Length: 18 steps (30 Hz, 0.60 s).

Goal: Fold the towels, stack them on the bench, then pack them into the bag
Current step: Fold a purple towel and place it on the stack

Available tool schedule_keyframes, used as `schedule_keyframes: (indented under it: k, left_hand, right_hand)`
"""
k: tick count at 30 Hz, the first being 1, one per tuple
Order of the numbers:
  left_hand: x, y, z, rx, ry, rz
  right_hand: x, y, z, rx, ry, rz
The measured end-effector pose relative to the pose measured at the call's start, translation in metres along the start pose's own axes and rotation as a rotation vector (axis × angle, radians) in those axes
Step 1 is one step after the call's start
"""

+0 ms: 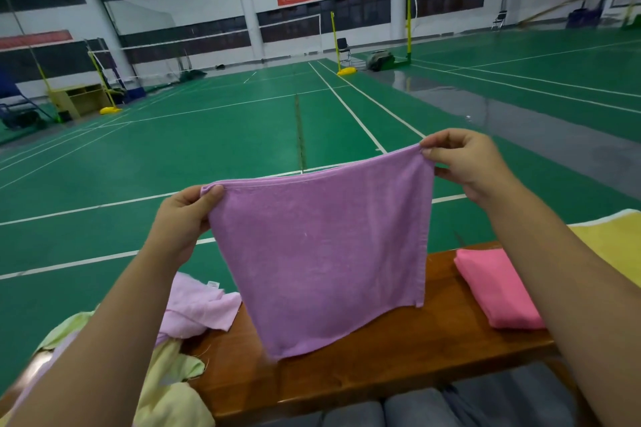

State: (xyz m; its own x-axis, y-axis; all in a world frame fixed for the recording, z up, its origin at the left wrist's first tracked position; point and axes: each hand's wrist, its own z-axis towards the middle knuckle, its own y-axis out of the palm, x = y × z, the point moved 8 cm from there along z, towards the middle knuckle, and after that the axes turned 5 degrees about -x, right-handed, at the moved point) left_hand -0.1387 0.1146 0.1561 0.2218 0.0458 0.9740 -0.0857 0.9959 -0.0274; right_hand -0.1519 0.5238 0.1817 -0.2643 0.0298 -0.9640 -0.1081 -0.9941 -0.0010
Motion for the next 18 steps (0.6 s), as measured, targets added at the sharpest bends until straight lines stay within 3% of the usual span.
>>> schedule_keyframes:
  k: [5, 8, 13, 18]
  left_hand:
    - [0.015, -0.008, -0.007, 0.029, 0.050, -0.255]
    - [-0.003, -0.006, -0.005, 0.054, -0.029, -0.296]
    - [-0.077, 0.016, -0.018, 0.151, -0.309, -0.302]
    - [-0.110, 0.085, -0.068, 0.033, -0.390, -0.246]
  right_hand:
    - [-0.010, -0.001, -0.001, -0.076, -0.014, 0.304]
    - [0.004, 0.008, 0.000, -0.088, 0.097, 0.420]
    - [0.081, 0.034, -0.020, 0.033, 0.406, 0.394]
    - [0.108, 0.081, -0.072, 0.031, 0.304, 0.085]
